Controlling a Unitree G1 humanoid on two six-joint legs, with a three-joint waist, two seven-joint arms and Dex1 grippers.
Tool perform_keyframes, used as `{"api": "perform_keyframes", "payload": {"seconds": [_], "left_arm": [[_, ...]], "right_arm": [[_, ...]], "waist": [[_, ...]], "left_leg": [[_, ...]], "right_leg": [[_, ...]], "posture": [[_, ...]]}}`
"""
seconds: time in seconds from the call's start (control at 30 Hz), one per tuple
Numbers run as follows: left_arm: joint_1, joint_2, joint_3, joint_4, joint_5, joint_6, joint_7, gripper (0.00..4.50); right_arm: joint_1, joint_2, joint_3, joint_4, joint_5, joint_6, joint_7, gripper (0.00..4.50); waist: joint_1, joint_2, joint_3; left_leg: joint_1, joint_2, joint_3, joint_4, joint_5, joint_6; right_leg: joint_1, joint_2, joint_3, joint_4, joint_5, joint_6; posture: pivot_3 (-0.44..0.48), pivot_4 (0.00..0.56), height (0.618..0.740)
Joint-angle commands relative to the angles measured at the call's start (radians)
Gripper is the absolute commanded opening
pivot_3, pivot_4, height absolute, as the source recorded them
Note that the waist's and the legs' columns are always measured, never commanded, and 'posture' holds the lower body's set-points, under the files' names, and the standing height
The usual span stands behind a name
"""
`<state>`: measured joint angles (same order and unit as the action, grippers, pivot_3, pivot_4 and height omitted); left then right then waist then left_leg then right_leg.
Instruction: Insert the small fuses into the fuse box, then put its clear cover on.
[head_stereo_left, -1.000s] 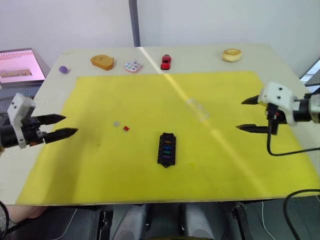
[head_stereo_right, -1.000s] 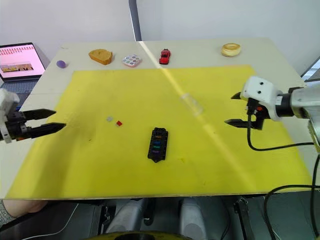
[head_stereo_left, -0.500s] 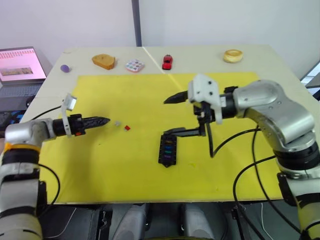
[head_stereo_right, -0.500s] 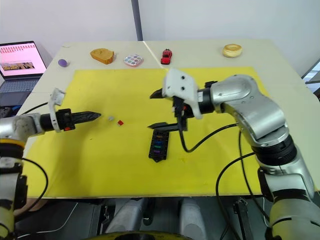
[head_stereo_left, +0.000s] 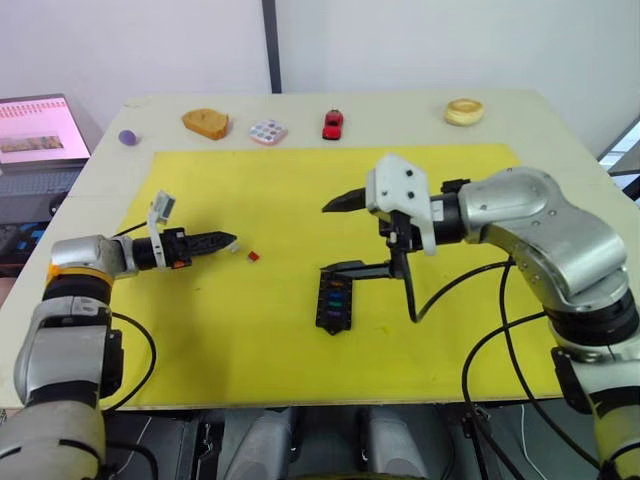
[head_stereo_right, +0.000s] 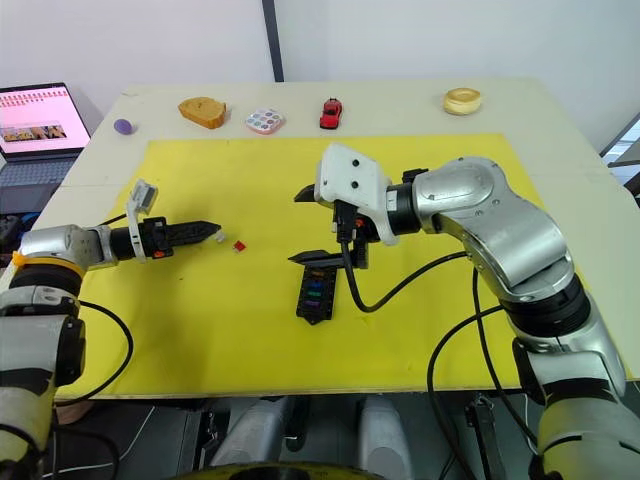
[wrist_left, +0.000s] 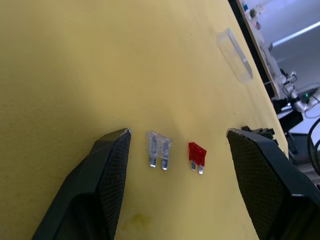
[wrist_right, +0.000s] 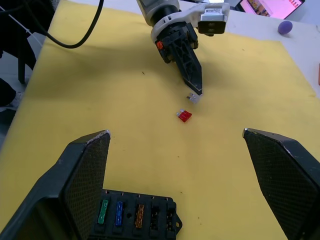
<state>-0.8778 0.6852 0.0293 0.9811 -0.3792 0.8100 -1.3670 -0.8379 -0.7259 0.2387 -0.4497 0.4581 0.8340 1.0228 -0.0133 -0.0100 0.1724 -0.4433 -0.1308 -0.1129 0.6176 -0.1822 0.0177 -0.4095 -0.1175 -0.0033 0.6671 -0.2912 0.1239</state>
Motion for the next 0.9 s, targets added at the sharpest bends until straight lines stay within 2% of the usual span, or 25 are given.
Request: {"api": "perform_keyframes", "payload": {"seconds": [0.03, 0.27, 0.47, 0.83, 0.87, 0.9], "left_arm": [[0.016, -0.024, -0.043, 0.007, 0.048, -0.007, -0.026, 3.23], [0.019, -0.037, -0.024, 0.044, 0.074, -0.034, -0.018, 3.23], [0.021, -0.044, -0.008, 0.063, 0.077, -0.038, -0.005, 0.42], [0.016, -0.037, 0.03, 0.086, 0.084, -0.054, 0.012, 0.42], [0.017, -0.035, 0.033, 0.086, 0.084, -0.055, 0.013, 0.2], [0.017, -0.035, 0.035, 0.088, 0.084, -0.056, 0.015, 0.2]], "right_arm": [[-0.003, -0.01, -0.032, -0.035, 0.003, -0.005, -0.018, 4.5], [0.011, -0.015, -0.021, -0.038, -0.011, -0.013, -0.026, 4.5], [0.011, -0.011, -0.016, -0.031, -0.019, -0.017, -0.027, 4.5], [0.017, -0.007, -0.001, -0.006, -0.04, -0.039, -0.024, 4.5], [0.018, -0.005, 0.001, -0.006, -0.041, -0.04, -0.024, 4.5], [0.017, -0.004, 0.002, -0.004, -0.043, -0.042, -0.024, 4.5]], "waist": [[0.0, 0.0, 0.0], [0.002, 0.0, -0.001], [0.001, 0.0, -0.001], [-0.001, 0.0, -0.001], [-0.001, 0.0, -0.001], [-0.002, 0.0, -0.001]], "left_leg": [[0.0, 0.0, 0.0, 0.0, 0.0, 0.0], [0.0, 0.0, 0.0, 0.001, 0.0, 0.0], [0.0, -0.001, 0.0, 0.001, 0.0, 0.0], [0.0, 0.0, 0.0, 0.001, 0.0, 0.001], [0.0, 0.0, 0.0, 0.001, 0.0, 0.001], [0.001, 0.0, 0.0, 0.001, 0.0, 0.001]], "right_leg": [[0.0, 0.0, 0.0, 0.0, 0.0, 0.0], [0.001, 0.0, 0.0, 0.0, 0.0, 0.0], [0.001, 0.0, 0.0, 0.0, 0.0, 0.0], [0.001, 0.0, 0.0, 0.0, 0.0, 0.0], [0.001, 0.0, 0.0, 0.0, 0.0, 0.0], [0.001, 0.0, 0.0, 0.0, 0.0, 0.0]], "posture": [[0.0, 0.15, 0.74], [0.0, 0.15, 0.74], [0.0, 0.15, 0.74], [0.0, 0.15, 0.74], [0.0, 0.15, 0.74], [0.0, 0.15, 0.74]]}}
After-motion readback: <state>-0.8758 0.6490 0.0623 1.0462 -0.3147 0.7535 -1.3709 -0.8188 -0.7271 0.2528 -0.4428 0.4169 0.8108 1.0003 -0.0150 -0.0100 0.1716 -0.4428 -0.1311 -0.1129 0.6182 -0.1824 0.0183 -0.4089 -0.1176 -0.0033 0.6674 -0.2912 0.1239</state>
